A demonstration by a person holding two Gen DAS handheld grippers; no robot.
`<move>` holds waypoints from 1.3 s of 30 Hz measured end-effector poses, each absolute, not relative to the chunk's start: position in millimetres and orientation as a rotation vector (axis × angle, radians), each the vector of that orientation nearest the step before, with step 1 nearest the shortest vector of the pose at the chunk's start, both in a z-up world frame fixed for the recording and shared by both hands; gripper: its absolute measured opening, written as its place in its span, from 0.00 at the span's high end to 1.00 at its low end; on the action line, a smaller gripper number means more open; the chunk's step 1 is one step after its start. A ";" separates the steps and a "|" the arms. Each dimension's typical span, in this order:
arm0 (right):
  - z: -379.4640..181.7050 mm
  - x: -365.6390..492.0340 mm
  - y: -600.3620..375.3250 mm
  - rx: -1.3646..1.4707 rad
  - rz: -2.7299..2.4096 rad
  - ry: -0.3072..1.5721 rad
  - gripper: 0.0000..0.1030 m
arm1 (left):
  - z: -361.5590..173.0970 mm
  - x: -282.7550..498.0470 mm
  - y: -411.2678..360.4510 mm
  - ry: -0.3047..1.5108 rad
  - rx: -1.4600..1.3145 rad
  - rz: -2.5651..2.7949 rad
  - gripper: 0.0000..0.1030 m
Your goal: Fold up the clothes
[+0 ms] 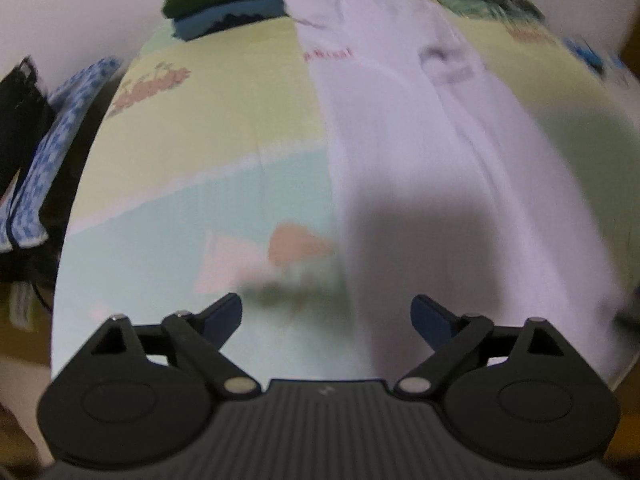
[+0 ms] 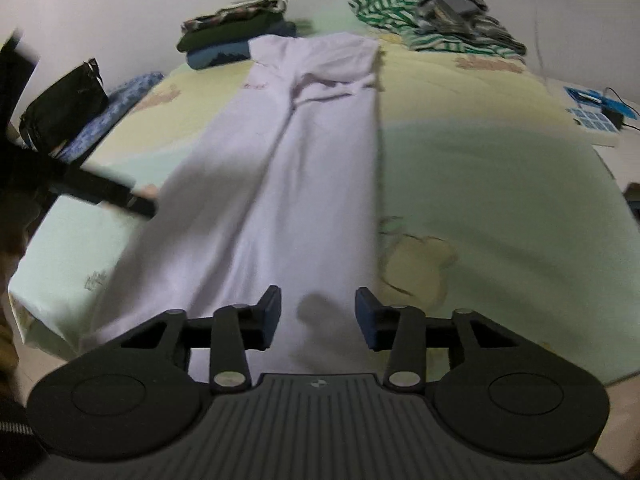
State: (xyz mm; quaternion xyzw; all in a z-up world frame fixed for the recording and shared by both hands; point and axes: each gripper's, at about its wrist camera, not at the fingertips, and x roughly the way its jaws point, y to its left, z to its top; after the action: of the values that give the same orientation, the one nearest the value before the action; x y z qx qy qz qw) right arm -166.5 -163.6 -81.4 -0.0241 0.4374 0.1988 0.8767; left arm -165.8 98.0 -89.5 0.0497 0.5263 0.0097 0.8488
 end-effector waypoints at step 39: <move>-98.0 -173.6 -209.6 -0.073 0.733 1.162 0.62 | -102.3 -253.4 101.5 1.223 -0.085 -0.326 0.28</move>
State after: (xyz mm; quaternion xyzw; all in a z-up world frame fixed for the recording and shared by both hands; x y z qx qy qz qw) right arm -173.7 -209.6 -98.0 -0.0337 0.5361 0.3385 0.7726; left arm -253.4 101.5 -102.3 -0.0399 0.5712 -0.1523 0.8056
